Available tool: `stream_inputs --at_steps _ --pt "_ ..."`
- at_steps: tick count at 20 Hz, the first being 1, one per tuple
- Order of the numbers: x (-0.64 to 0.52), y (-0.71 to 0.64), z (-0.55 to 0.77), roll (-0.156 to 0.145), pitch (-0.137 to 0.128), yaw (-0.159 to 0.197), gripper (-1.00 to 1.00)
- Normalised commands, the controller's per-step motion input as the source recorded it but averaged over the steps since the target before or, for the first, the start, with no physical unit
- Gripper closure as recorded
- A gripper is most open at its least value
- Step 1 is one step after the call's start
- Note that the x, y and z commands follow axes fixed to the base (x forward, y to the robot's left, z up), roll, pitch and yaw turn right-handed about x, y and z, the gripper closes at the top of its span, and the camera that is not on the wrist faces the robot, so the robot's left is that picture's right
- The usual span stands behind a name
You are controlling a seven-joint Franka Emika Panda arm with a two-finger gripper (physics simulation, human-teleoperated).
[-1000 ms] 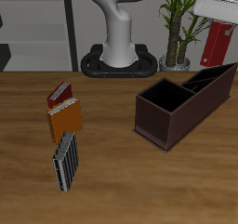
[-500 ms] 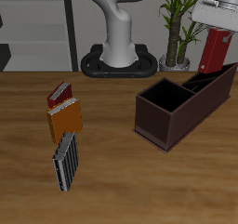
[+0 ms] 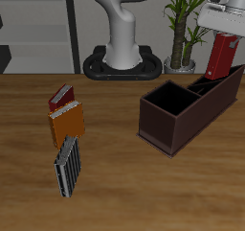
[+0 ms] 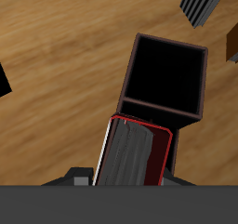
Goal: Place the left red book into the left desk caddy's back compartment and place the striped book into the left desk caddy's left compartment and place the right red book into the left desk caddy's front compartment
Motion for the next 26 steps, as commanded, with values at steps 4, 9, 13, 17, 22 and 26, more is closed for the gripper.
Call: stream_inputs --at_steps 4,9,13,17,22,26 --pt "0.05 -0.03 -0.08 -0.014 0.014 -0.010 1.00" --pt "-0.06 -0.10 -0.05 -0.018 0.001 -0.029 1.00" --pt "-0.12 -0.04 0.00 0.000 -0.019 -0.005 1.00" --pt "0.01 -0.06 -0.06 0.004 0.014 -0.010 1.00" --pt "0.07 -0.02 -0.06 0.018 0.035 -0.002 1.00" --pt "0.08 -0.02 -0.07 0.007 0.030 -0.015 1.00"
